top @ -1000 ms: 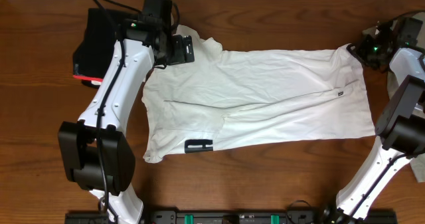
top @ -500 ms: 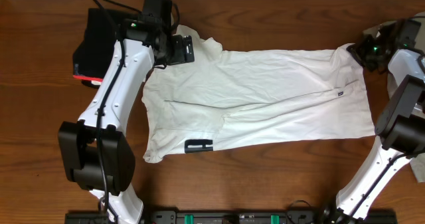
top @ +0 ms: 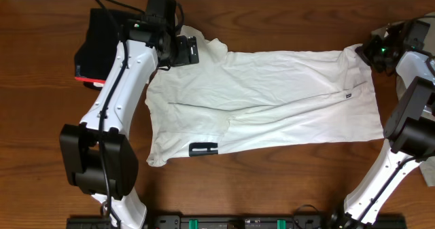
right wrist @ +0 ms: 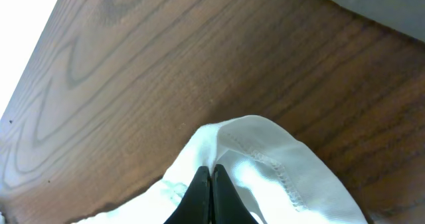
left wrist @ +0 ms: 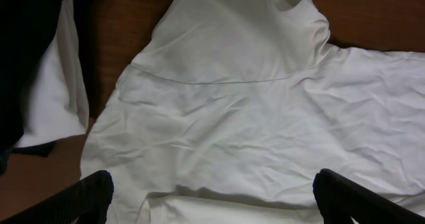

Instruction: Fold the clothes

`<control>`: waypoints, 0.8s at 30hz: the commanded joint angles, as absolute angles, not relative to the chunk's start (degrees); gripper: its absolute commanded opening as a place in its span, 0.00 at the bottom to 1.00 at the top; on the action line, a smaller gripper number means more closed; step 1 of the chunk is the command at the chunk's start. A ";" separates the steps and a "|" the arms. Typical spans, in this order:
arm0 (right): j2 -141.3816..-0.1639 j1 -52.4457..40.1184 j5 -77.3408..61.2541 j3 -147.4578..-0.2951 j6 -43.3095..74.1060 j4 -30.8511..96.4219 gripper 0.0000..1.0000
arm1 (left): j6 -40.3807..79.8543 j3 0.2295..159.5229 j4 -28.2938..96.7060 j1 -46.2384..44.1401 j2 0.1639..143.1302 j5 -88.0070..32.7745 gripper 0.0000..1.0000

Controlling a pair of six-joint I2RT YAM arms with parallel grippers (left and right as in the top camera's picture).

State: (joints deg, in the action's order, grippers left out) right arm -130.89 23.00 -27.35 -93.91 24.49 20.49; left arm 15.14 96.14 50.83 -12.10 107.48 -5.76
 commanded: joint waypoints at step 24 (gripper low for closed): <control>-130.89 22.44 -27.16 -93.47 20.71 20.16 0.01 | 28.56 96.73 21.98 -18.11 122.72 -10.52 0.98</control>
